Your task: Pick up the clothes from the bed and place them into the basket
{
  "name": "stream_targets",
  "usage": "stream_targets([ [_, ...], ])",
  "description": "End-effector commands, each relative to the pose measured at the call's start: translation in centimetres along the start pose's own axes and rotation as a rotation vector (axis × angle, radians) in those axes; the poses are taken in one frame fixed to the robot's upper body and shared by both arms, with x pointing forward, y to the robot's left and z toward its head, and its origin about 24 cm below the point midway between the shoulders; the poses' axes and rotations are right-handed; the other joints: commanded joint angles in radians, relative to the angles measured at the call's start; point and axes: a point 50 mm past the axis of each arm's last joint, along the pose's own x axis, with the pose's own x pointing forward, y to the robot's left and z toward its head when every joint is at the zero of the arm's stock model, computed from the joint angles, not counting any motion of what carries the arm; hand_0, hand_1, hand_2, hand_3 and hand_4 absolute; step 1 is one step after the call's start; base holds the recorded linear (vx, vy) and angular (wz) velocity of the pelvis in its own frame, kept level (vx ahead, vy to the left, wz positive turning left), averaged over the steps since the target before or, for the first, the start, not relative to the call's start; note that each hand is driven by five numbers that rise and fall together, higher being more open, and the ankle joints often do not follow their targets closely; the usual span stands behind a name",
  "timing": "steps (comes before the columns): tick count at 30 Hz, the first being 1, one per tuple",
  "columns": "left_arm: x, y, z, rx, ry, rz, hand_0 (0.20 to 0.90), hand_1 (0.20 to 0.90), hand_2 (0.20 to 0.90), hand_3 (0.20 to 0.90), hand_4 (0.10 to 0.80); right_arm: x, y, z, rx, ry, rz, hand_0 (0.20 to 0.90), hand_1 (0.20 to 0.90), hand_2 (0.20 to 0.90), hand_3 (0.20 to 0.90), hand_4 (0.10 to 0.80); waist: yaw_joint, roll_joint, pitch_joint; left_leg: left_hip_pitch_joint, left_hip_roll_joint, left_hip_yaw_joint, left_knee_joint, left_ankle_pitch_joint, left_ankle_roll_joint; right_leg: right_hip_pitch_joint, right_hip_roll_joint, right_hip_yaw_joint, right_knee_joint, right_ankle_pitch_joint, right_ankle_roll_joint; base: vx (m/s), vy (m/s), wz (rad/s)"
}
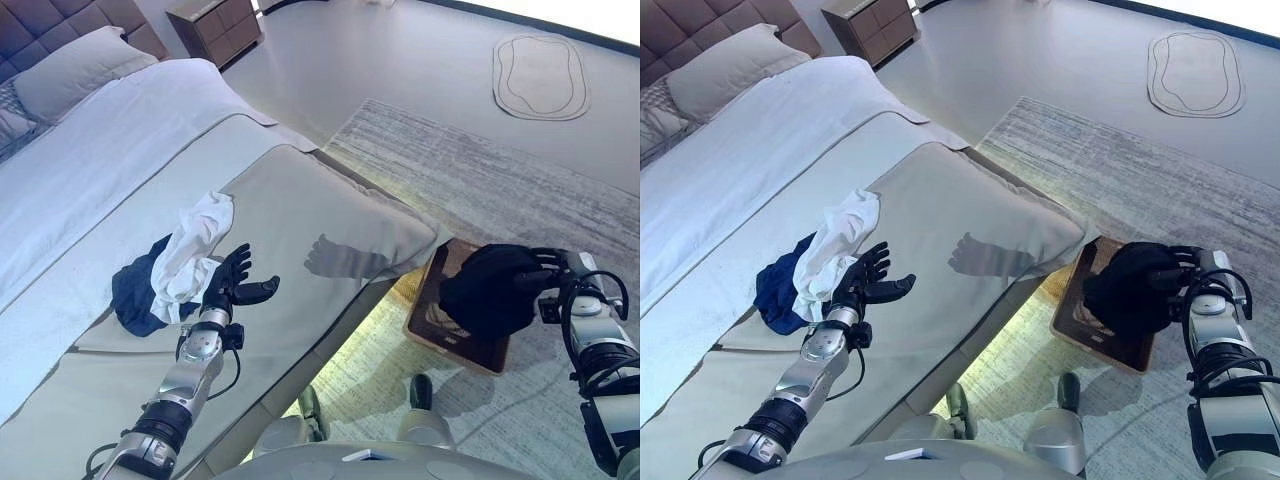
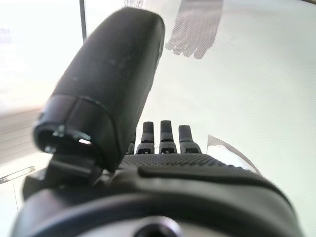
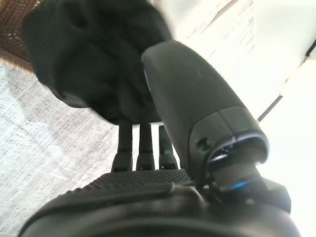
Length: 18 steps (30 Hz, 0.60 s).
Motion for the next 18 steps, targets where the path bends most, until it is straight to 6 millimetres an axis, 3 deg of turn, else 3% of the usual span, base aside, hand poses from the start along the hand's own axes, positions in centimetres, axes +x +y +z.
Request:
stream_targets([
  [1, 0.6, 1.4, 3.8, 0.034, -0.183, 0.009, 0.900, 0.900, 0.900, 0.900, 0.800, 0.3, -1.3, 4.3, -0.022, -0.182, -0.074, 0.900, 0.900, 0.900, 0.900, 0.800, 0.013, -0.073, -0.049, -0.007, -0.032, 0.005, 0.073, -0.117, -0.034, 0.013, 0.057, -0.012, 0.019, -0.083, -0.062, 0.000, 0.000, 0.00],
  [12, 0.5, 1.4, 3.5, 0.038, -0.174, 0.015, 0.900, 0.900, 0.900, 0.900, 0.800, 0.1, -0.6, 5.3, -0.028, -0.239, -0.044, 0.900, 0.900, 0.900, 0.900, 0.800, 0.025, -0.092, -0.060, 0.007, -0.028, 0.000, 0.068, -0.117, -0.031, 0.029, 0.056, -0.022, 0.019, -0.082, -0.063, 0.000, 0.000, 0.00],
  [18, 0.4, 1.7, 3.1, 0.025, -0.155, 0.062, 0.900, 0.900, 0.900, 0.900, 0.800, -1.0, 0.9, 9.2, 0.030, -0.411, -0.005, 0.900, 0.900, 0.900, 0.900, 0.800, 0.046, -0.110, -0.066, 0.018, -0.028, -0.020, 0.066, -0.116, -0.028, 0.058, 0.051, -0.042, 0.030, -0.095, -0.069, 0.025, 0.003, 0.03],
])
